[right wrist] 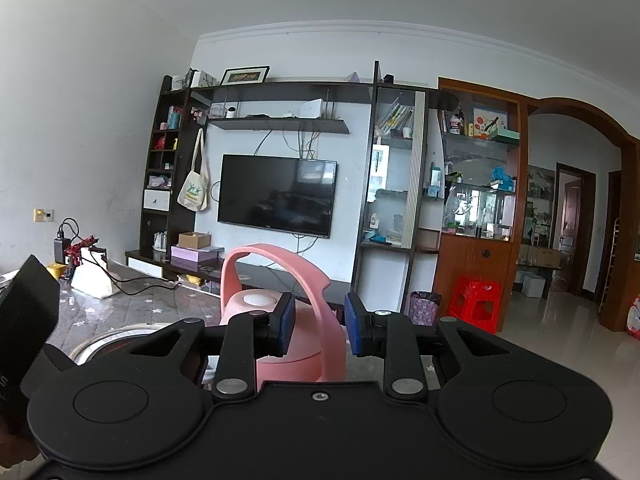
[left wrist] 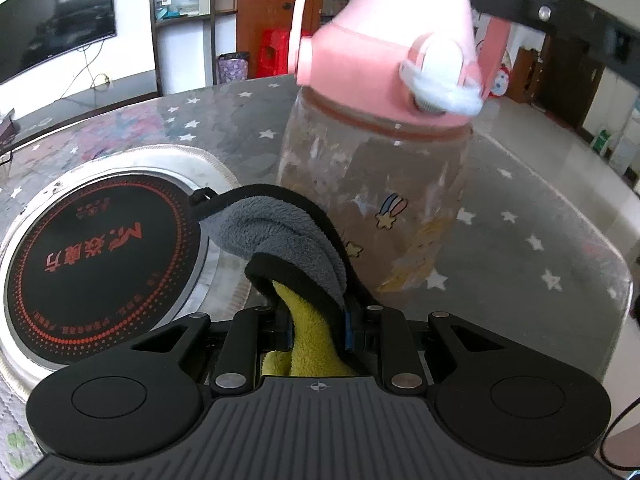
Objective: Clean container
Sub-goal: 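Rotate the pink bottle against the cloth held by the left gripper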
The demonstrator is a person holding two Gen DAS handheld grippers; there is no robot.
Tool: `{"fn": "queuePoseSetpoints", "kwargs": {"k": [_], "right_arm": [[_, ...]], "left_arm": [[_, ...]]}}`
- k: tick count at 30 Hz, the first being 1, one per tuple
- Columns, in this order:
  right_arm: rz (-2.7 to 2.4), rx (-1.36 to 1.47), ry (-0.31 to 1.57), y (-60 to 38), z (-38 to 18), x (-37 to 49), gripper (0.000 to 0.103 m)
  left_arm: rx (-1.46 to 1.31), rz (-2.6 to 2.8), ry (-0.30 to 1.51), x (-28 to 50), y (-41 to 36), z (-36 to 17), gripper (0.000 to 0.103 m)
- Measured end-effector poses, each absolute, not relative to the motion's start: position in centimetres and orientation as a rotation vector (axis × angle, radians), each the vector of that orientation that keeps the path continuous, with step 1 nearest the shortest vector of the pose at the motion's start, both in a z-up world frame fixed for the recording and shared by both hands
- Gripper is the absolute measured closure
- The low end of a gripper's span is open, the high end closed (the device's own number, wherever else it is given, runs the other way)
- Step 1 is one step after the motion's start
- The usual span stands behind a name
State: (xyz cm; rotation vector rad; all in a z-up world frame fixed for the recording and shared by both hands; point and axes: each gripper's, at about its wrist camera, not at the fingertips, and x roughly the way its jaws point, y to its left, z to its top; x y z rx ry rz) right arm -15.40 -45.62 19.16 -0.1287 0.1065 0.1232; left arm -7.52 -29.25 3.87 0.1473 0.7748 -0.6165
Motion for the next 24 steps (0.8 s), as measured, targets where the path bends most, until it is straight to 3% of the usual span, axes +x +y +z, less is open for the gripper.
{"fn": "queuePoseSetpoints", "kwargs": {"k": [16,24], "right_arm": [[0.125,-0.126,0.1,-45.8,19.4,-15.6,0.074],[0.125,-0.123,0.096,-45.6,19.5,-15.7,0.073]], "left_arm": [[0.147,-0.622,0.63,-7.8,-29.0,9.0,0.081],[0.142,-0.609,0.653,-7.1,-28.7,8.1,0.081]]}}
